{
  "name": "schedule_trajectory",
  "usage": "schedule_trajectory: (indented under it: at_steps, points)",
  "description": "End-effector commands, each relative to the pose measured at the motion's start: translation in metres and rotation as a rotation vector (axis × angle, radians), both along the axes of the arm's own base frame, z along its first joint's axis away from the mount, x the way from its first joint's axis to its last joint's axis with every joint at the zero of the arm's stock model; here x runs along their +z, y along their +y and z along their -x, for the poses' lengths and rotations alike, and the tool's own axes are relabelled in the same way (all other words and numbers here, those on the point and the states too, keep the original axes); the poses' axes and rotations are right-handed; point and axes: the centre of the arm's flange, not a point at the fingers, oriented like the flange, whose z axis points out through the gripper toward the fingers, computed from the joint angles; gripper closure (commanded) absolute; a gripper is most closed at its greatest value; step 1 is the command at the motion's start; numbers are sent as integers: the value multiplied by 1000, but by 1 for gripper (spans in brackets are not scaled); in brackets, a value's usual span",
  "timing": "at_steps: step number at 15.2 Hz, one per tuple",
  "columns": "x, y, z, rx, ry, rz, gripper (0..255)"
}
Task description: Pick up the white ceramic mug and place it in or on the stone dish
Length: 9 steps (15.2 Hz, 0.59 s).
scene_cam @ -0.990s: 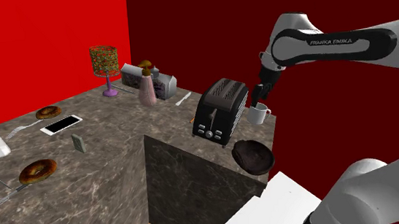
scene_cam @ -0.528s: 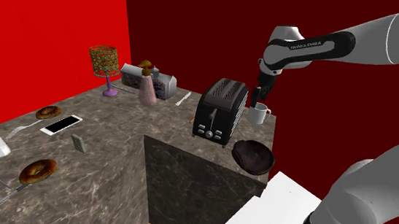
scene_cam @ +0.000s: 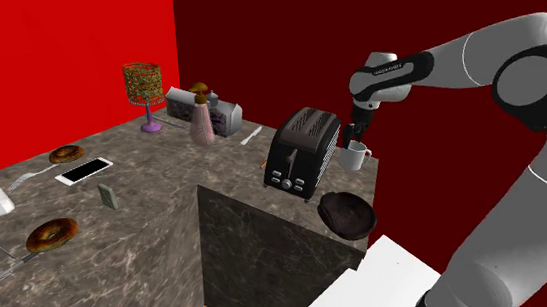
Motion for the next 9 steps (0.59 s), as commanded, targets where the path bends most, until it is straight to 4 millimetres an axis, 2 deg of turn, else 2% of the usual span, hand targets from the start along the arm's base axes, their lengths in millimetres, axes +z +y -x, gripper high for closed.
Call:
schedule_trajectory:
  at_steps: [1, 6, 9]
  points:
    - [-15, -20, -12, -9, 6, -4, 0]
    - [-47, -68, -35, -31, 20, -14, 0]
    - [-63, -68, -36, -31, 20, -14, 0]
